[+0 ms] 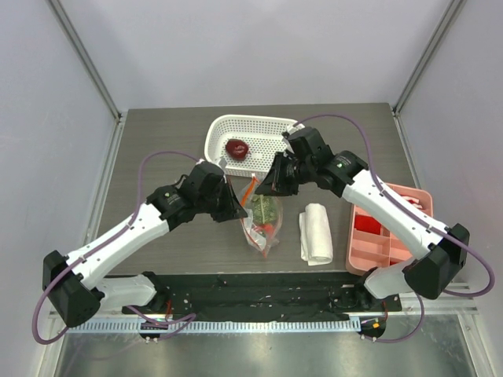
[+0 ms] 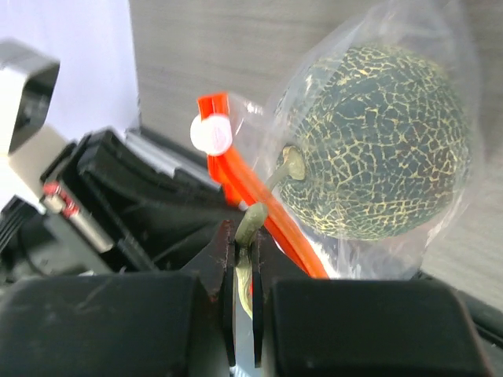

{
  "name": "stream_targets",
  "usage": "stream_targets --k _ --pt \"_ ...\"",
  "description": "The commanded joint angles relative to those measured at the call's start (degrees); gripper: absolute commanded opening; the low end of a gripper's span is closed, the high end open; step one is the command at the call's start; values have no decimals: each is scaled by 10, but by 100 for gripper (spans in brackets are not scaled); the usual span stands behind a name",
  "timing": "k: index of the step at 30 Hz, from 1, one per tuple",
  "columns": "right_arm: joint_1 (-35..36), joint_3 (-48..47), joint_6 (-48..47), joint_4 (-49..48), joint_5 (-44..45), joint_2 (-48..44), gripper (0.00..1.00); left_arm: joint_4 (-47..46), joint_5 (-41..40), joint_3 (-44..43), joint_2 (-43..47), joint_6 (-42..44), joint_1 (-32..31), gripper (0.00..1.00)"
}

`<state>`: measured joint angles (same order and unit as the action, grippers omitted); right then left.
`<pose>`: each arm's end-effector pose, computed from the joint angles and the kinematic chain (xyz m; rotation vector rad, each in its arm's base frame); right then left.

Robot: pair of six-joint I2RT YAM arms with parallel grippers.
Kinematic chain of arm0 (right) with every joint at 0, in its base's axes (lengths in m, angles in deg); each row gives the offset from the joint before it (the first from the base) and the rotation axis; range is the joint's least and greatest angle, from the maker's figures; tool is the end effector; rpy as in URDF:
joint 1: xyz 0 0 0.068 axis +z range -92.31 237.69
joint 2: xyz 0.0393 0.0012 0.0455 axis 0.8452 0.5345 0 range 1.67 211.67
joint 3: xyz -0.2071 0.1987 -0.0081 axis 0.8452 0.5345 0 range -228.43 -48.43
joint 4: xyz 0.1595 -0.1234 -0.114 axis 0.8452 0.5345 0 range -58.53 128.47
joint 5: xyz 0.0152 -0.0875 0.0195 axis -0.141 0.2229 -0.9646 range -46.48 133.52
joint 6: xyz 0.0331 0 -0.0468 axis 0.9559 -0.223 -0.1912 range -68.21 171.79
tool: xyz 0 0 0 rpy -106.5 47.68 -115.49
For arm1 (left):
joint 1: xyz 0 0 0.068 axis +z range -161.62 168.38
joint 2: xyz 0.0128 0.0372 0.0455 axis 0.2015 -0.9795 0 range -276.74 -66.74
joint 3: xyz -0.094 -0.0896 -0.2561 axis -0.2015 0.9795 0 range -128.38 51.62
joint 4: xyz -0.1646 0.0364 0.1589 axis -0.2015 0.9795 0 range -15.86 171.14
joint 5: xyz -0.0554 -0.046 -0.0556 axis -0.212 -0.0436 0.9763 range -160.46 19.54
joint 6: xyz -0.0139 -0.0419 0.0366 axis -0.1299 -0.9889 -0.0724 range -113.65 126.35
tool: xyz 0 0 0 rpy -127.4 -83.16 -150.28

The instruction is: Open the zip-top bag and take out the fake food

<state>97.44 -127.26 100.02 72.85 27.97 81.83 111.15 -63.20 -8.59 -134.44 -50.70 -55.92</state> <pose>0.2004 0.1808 0.3664 0.0363 2.5418 1.0209 0.1501 -0.1537 0.3230 -0.2179 2.5652 -0.9384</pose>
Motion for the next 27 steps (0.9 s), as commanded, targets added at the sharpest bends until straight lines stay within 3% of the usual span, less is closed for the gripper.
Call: stream_targets --k 1,9,15,18,22,27 --pt "2 -43 -8 31 -98 -21 1 4 -50 -30 6 19 -2 0" --pt "-27 -24 -69 14 -195 -71 1 48 -156 -46 38 10 -2 0" --pt "-43 8 -97 -102 -268 -105 1 72 -159 -54 28 17 -2 0" --pt "-45 30 -31 -185 -315 -103 1 67 -148 -54 24 19 -2 0" --pt "-47 101 139 -457 -346 -111 1 63 -139 -50 18 17 -2 0" --pt "-47 129 292 -636 -336 -88 1 39 -118 -40 24 7 -2 0"
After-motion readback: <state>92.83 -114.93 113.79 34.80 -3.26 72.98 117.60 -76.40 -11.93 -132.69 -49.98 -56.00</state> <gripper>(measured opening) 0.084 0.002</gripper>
